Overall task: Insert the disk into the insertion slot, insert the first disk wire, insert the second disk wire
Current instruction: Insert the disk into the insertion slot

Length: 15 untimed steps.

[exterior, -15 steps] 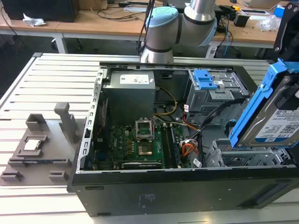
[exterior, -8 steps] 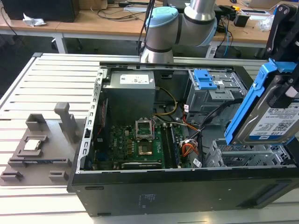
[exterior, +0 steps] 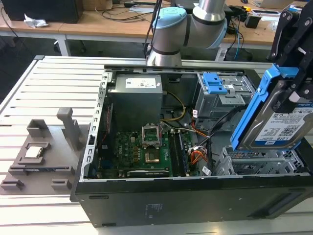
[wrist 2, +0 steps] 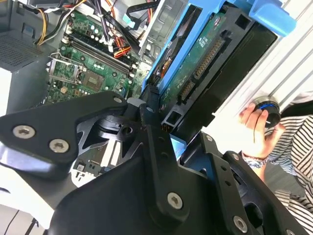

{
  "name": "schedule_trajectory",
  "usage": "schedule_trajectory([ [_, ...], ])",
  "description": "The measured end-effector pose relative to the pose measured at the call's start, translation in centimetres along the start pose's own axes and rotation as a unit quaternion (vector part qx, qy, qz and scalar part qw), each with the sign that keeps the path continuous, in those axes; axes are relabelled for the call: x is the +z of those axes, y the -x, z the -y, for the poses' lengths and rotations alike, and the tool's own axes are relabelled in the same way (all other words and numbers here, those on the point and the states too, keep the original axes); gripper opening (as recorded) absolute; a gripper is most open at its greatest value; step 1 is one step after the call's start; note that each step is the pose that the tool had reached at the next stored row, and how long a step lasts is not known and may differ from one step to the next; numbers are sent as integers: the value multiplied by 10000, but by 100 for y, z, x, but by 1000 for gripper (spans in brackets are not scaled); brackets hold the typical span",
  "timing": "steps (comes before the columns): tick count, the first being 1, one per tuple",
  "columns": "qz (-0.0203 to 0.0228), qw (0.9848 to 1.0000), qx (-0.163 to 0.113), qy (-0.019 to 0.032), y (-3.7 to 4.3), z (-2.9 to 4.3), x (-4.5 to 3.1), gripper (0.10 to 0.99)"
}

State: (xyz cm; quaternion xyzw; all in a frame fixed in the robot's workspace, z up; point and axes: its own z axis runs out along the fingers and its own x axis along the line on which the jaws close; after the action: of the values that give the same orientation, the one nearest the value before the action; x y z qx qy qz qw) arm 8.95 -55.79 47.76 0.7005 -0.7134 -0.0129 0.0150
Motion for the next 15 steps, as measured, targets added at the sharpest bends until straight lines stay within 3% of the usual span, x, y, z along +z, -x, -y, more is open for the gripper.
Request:
schedule_trajectory([
  [15, 0, 10000, 0, 0, 1, -2, 75, 365],
])
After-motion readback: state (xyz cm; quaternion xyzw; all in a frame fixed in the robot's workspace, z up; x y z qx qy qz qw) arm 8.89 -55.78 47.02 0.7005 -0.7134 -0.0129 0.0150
